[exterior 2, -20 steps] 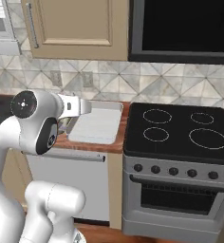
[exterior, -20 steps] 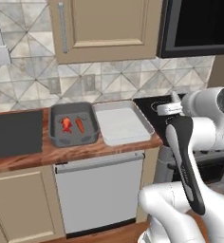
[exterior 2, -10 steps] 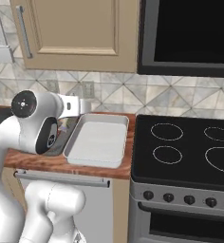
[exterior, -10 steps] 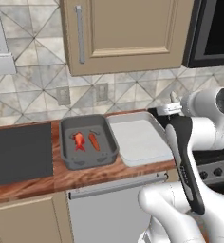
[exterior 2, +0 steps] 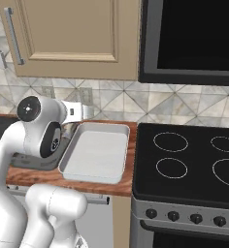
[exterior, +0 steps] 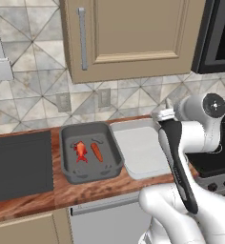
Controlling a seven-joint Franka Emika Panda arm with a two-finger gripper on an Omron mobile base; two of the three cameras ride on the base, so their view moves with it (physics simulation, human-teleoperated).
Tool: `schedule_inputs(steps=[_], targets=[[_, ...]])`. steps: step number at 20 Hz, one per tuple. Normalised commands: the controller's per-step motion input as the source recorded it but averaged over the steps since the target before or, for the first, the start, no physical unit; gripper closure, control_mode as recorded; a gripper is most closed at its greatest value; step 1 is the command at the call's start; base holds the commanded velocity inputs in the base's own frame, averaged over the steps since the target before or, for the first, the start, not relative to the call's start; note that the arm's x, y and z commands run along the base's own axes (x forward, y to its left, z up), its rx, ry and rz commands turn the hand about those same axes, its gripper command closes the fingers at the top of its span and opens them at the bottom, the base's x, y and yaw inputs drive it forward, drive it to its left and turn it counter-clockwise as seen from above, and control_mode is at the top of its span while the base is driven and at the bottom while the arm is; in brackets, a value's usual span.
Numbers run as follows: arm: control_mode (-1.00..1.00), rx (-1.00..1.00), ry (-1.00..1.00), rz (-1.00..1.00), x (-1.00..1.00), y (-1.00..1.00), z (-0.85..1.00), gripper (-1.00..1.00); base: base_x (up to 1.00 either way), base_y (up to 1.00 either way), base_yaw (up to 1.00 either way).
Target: Place one carrot and one fish in each tupperware on the nearby counter, to pack two identical lunches.
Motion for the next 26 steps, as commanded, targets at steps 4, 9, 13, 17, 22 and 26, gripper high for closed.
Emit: schedule_inputs(steps=[4,9,13,17,22,26], targets=[[-1.00,-0.09,0.05,0.00,0.19,0.13,-0.87,1.00,0.00,0.00,0.00],[-1.00,-0.01,0.15,0.00,0.14,0.08,-0.68,1.00,0.00,0.00,0.00],[-1.00,0.00,0.25,0.00,0.13,0.06,-0.33,1.00,0.00,0.00,0.00],[-1.00,0.00,0.23,0.00,0.13,0.02,-0.25,1.00,0.00,0.00,0.00],[-1.00,0.00,0.15,0.00,0.19,0.16,-0.44,1.00,0.00,0.00,0.00],[-1.00,0.00,0.12,0.00,0.26,0.24,-0.40,1.00,0.00,0.00,0.00]])
